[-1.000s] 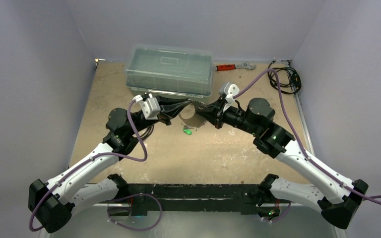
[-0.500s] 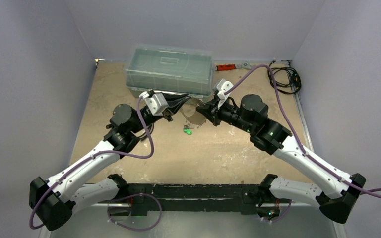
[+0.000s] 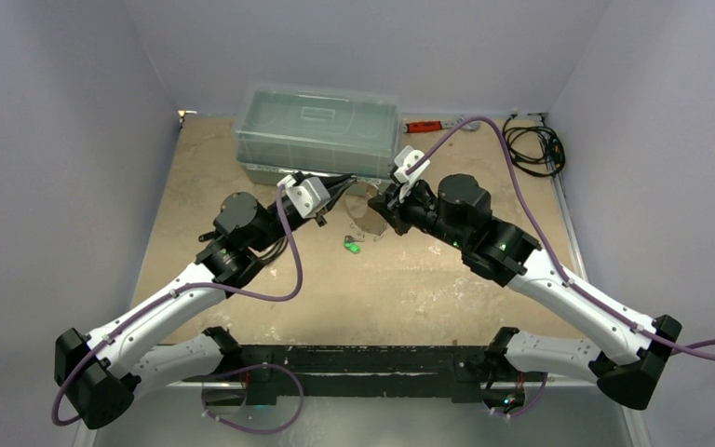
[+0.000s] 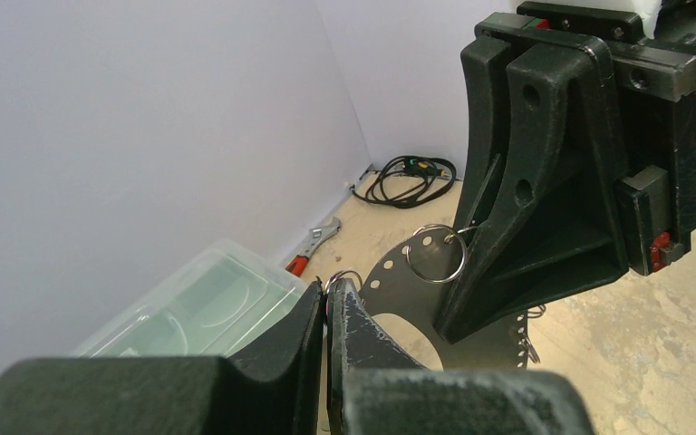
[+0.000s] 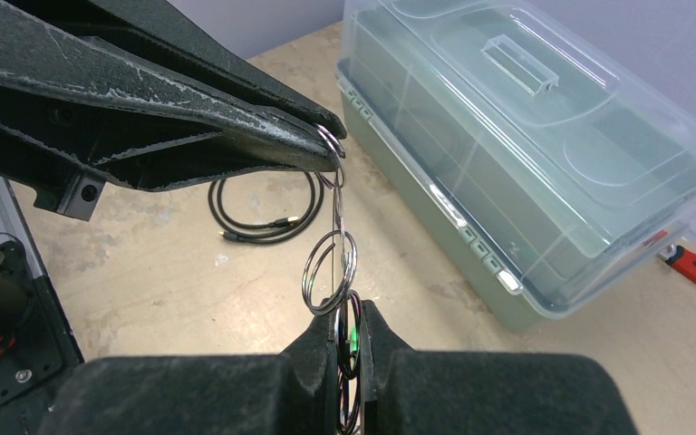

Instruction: Put the keys on the keyring

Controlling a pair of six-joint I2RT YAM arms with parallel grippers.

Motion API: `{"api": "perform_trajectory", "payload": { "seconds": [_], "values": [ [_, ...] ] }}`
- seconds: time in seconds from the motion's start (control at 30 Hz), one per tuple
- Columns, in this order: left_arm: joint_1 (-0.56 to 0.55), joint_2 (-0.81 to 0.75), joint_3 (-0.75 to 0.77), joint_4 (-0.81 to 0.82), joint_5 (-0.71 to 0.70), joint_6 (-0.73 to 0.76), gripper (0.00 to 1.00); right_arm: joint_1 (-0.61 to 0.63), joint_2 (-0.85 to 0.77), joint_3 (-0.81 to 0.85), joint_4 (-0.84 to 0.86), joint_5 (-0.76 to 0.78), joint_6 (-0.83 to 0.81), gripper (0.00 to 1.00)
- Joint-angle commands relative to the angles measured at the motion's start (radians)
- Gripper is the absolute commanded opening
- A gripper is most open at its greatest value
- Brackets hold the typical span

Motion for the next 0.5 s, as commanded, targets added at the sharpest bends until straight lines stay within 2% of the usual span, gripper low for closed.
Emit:
{"api": "perform_trajectory", "payload": {
  "seconds": [0.0,0.47],
  "values": [
    [0.012,0.015,0.022,-0.071,-0.128,0.063,0.0,0.026,-0.027,0.079,0.066,-0.08,-0.012,0.0],
    [-0.018,0.056,0.003,-0.009,-0.205,0.031,0.0,0.035,0.06,0.155,0.069,-0.058,0.099,0.0]
  ]
}}
